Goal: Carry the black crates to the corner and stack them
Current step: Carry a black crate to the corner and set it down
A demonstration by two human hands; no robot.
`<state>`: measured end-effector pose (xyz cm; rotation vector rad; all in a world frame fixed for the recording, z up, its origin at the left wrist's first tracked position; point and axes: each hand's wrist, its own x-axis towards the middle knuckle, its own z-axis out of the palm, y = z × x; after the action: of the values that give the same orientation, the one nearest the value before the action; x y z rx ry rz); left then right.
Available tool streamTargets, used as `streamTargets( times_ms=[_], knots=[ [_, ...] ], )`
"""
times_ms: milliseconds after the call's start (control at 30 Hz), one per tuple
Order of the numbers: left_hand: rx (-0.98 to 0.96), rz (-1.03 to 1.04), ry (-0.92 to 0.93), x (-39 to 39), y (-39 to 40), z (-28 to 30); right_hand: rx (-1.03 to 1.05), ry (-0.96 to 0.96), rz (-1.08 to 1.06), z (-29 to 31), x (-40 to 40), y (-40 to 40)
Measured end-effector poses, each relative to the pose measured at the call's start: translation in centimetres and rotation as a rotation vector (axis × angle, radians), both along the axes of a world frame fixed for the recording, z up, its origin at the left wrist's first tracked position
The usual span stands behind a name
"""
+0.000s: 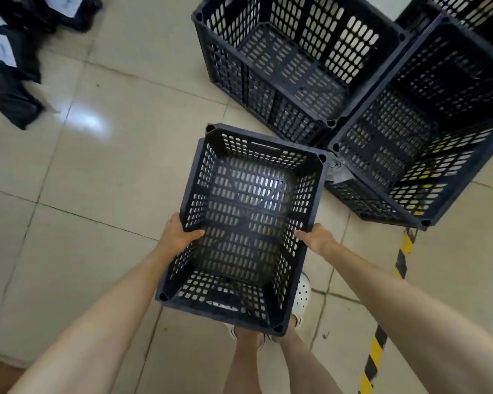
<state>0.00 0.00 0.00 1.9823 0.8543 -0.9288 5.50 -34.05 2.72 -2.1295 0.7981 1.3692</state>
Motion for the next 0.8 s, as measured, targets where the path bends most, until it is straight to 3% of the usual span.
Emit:
streamTargets(
  times_ms=[100,233,433,800],
  knots=[
    [-0.004,0.125,0.013,0.6,-0.1,0.1,0.031,0.023,-0.095,-1.1,-0.3,-0.3],
    [-0.172,0.268,0.109,2.3,-1.4,2.8,0.106,0.072,-0.195,-1.9,0.0,-0.9],
    [-0.087,0.304,0.043,0.7,-2.3,6.6,0.081,0.090,-0.189,-1.6,-2.3,-2.2],
    [0.034,0.181,0.090,1.0,1.6,18.7,0.194,0.049,-0.135,13.7,1.6,0.2]
  ],
)
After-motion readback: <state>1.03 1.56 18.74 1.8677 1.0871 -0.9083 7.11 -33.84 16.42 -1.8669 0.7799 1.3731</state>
